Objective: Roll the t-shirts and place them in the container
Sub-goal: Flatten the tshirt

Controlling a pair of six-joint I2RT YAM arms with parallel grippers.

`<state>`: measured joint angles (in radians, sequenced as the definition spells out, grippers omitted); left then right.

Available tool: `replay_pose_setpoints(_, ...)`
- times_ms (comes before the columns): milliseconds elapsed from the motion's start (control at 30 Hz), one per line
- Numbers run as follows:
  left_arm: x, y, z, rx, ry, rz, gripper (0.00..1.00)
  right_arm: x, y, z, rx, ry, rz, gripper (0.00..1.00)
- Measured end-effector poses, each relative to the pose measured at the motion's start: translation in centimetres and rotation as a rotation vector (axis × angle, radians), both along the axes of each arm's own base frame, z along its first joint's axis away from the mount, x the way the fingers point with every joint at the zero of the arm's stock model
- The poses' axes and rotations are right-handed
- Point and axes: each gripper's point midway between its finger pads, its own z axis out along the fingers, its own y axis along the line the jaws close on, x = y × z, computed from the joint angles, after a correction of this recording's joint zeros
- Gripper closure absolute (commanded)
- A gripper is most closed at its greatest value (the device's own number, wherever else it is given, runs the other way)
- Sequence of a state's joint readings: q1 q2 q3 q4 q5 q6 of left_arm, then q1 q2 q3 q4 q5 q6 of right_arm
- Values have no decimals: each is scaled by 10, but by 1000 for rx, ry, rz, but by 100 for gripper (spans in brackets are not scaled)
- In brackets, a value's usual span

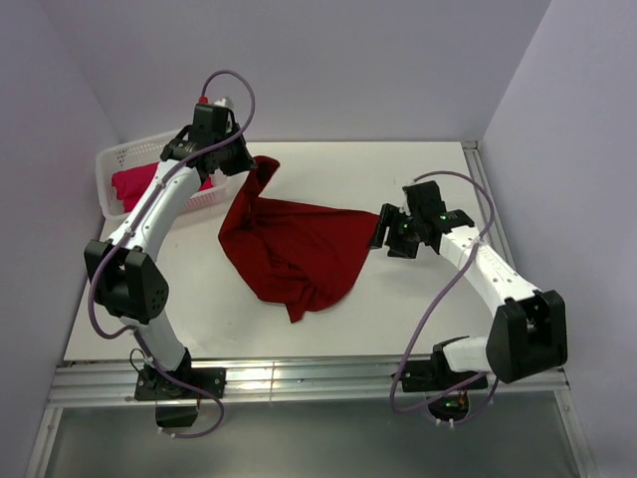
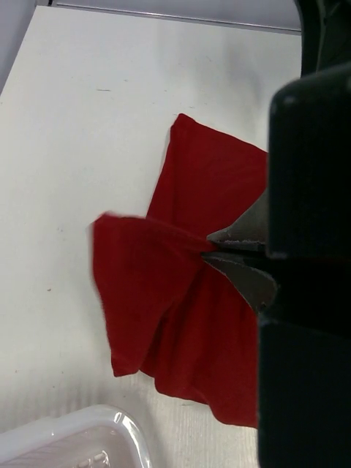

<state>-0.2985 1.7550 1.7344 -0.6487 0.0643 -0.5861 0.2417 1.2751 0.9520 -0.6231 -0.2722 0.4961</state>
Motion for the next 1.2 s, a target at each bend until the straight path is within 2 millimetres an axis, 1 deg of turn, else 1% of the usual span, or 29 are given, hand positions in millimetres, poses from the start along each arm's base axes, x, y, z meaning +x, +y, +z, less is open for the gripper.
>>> replay_pose_setpoints(67,1,0,2,0,-5,-2,100,6,2,-7,5,25,-12,33)
replay_pose_setpoints(167,4,-1,8,1,-17,-5,100,12,10,-18,40,64,-41,33)
replay_pose_setpoints(300,5,-1,10,6,-26,-11,100,11,23,-31,65,99,-71,32)
replay_pose_setpoints(367,4,0,9,8,-23,-11,100,13,30,-42,65,128,-71,33)
replay_pose_setpoints(433,4,0,9,11,-23,-12,100,18,36,-60,56,173,-72,34)
replay_pose_setpoints(533,0,1,10,12,-22,-13,100,23,36,-87,34,234,-93,35)
replay_pose_setpoints(600,-4,3,11,16,-18,-13,100,22,35,-101,19,273,-110,38)
replay_pose_setpoints(633,-6,4,12,17,-20,-13,100,23,35,-105,18,286,-121,43)
replay_pose_setpoints(700,-9,5,15,20,-23,-10,100,27,36,-105,21,279,-131,49)
replay_pose_setpoints(733,-10,6,16,20,-27,-9,100,31,37,-103,24,271,-136,58)
replay_pose_setpoints(767,-12,7,18,20,-29,-9,100,34,38,-103,24,265,-141,65)
replay_pose_setpoints(800,-13,7,20,20,-32,-9,100,37,38,-103,26,260,-145,73)
replay_pose_setpoints(833,-15,8,21,19,-34,-9,100,41,39,-103,25,258,-147,94)
replay_pose_setpoints(867,-17,8,22,18,-35,-8,100,46,39,-104,19,254,-145,100)
replay_pose_setpoints(933,-22,10,21,17,-30,-7,99,57,39,-103,9,245,-157,100)
replay_pose_setpoints(1000,-25,10,19,16,-21,-4,100,69,32,-98,13,231,-178,100)
replay_pose_setpoints(1033,-26,11,17,15,-14,-1,100,78,24,-93,15,218,-199,100)
replay_pose_setpoints(1100,-28,11,12,6,6,10,100,102,-1,-79,21,189,-267,100)
replay_pose_setpoints(1167,-31,11,7,-1,26,20,100,136,-32,-64,27,138,-352,100)
replay_pose_setpoints(1200,-31,11,5,-5,34,25,100,156,-46,-56,36,106,-388,88)
